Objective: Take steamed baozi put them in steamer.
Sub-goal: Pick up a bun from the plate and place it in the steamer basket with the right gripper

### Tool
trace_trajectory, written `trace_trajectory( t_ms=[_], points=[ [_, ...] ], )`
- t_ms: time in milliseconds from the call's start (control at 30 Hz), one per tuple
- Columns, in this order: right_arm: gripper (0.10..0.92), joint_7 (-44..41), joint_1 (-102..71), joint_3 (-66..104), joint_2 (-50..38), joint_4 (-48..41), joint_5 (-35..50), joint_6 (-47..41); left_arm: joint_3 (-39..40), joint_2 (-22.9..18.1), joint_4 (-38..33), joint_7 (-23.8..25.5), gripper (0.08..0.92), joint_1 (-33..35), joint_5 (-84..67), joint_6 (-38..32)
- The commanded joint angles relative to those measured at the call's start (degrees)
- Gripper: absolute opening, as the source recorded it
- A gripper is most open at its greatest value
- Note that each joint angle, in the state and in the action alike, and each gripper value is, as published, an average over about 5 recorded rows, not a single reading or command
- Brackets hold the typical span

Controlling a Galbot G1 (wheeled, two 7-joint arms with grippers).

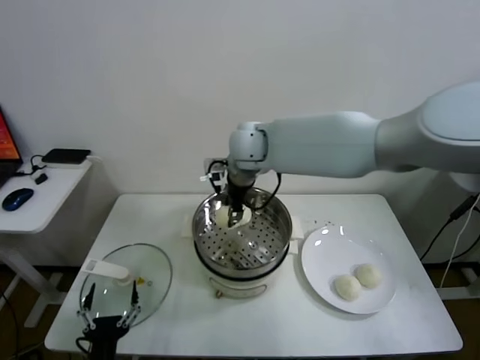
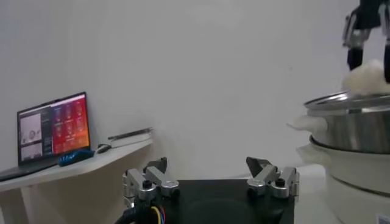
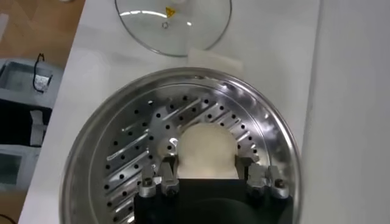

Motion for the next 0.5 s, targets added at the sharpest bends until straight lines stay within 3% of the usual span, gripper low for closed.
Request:
trace_trajectory(
  t_ms=[33,367,500],
  points=[
    [0.633,0.9,-7.0,1.5,4.0,-5.4,-2.6,-0.3,0.2,-0.3,0.0,0.0,0.823,-0.2,0.1,0.0],
    [0.645,0.4,-8.9,1.9,5.3,-7.4,-4.8,0.3,0.0,-0.3,0.1,0.0,0.823,-0.2,0.2,-0.1],
    [0.687,0.4,-6.8,2.9,4.3,-6.9,-4.2,0.3,-0.1,-0.4,0.0,0.0,0.823,-0.2,0.1,0.0]
  ],
)
